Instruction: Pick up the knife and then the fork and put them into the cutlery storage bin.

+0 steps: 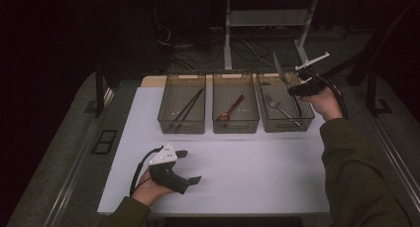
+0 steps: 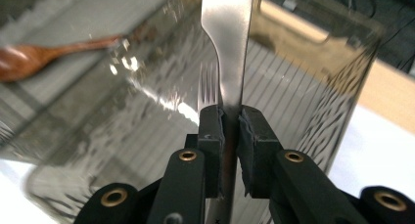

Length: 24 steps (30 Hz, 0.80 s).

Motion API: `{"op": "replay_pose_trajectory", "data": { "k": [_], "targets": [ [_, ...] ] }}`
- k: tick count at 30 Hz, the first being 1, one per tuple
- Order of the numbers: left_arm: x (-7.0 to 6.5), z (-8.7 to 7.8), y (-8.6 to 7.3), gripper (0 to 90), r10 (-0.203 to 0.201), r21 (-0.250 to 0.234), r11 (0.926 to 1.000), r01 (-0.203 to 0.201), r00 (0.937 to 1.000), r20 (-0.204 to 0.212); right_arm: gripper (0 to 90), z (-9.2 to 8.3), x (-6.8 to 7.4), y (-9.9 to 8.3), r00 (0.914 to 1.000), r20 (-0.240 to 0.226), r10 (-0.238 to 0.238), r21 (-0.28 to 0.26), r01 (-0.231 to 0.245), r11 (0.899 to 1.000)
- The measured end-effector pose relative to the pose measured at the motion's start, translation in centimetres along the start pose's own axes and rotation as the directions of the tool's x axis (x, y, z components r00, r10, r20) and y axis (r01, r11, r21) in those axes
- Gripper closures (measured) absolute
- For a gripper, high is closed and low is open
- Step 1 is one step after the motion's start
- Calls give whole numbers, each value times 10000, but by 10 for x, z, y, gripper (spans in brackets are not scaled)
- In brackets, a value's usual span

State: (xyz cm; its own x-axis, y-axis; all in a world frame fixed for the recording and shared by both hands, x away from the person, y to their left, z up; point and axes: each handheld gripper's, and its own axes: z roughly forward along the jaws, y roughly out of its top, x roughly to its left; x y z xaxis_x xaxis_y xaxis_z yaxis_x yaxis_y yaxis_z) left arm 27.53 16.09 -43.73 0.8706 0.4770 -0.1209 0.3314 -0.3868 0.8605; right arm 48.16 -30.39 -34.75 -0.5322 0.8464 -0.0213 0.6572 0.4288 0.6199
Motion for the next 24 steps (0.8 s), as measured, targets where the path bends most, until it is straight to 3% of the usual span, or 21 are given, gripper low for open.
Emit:
{"op": "replay_pose_trajectory", "data": {
  "k": [6,9,14,20,24],
  "targets": [
    [0,-1,0,0,68,79,9999,-67,10000,-55,779,16,-8,-22,9992,-121,383,504,-377,9980],
    [1,-2,0,0,94,82,9999,-94,9999,-72,714,10,-10,-32,9963,-406,759,-236,-769,9968],
    [1,-3,-1,0,80,91,9999,-79,9999,-100,574,-8,-6,-46,9927,-786,918,-1256,-1012,9869],
    [2,-5,-1,0,146,149,9998,-145,9999,-42,412,-31,18,-63,9910,-1324,191,-2308,-495,9717],
    [2,-6,-1,0,126,132,9998,-125,9999,-61,352,-42,42,-72,9907,-1285,-446,-2790,70,9603]
  ]
}}
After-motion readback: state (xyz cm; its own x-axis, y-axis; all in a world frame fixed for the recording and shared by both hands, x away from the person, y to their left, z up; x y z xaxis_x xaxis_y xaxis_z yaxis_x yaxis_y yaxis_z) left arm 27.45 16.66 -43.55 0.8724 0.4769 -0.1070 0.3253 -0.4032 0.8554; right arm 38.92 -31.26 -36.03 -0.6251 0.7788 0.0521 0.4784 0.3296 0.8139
